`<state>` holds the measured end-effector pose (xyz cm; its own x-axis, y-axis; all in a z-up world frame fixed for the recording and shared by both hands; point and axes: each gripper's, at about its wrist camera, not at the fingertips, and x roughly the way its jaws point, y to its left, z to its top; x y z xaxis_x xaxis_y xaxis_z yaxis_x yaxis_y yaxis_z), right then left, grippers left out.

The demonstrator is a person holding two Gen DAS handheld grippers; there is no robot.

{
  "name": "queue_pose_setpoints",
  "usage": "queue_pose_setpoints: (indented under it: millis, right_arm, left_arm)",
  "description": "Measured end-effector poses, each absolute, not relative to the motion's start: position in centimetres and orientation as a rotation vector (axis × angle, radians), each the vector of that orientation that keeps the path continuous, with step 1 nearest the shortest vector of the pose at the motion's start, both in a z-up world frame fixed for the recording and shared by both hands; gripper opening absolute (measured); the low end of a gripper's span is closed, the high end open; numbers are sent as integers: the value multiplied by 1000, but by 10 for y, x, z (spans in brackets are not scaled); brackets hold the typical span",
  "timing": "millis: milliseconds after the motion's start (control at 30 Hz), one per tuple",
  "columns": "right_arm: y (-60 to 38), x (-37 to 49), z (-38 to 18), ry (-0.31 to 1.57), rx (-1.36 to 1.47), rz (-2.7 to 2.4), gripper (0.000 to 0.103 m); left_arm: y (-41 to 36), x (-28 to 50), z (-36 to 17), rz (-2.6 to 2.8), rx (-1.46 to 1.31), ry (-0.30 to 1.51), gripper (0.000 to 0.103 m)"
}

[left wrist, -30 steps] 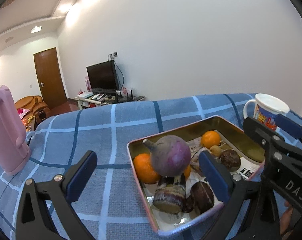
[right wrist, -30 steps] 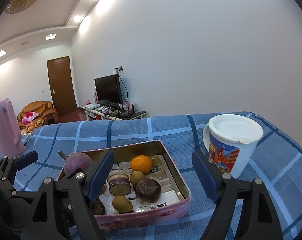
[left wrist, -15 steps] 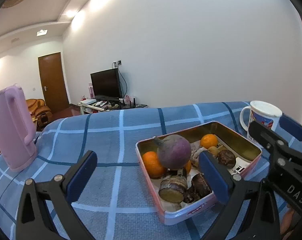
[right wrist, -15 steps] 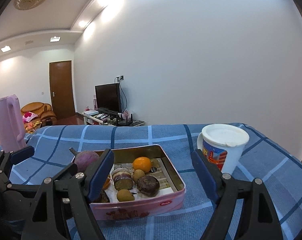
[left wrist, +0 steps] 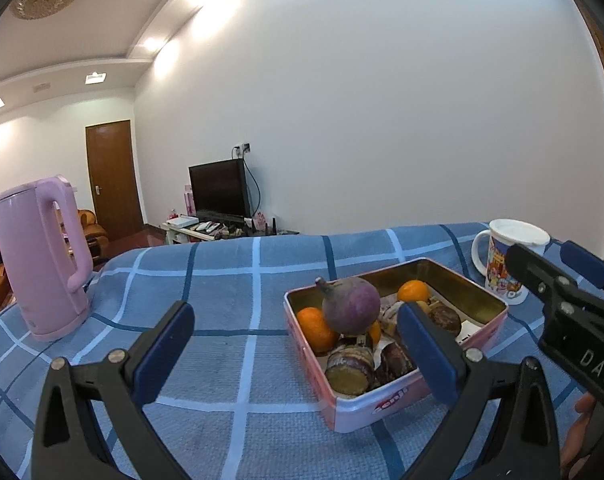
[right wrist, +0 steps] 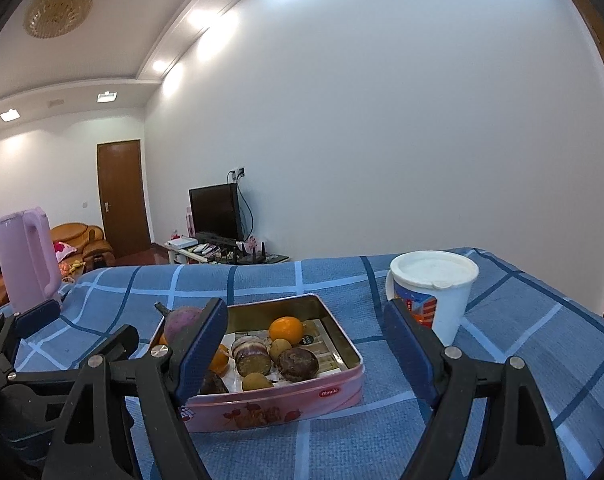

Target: Organize fruits

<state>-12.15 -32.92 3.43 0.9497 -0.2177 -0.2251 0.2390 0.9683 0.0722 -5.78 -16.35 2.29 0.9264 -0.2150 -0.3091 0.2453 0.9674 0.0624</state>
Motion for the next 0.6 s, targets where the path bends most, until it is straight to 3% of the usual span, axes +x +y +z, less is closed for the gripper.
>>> queue_pose_setpoints:
  millis: [600]
  right_arm:
    - [-330,-139,37,170,103,-287,81]
  left_arm:
    - [-158,-65,23,-246,86,296,103]
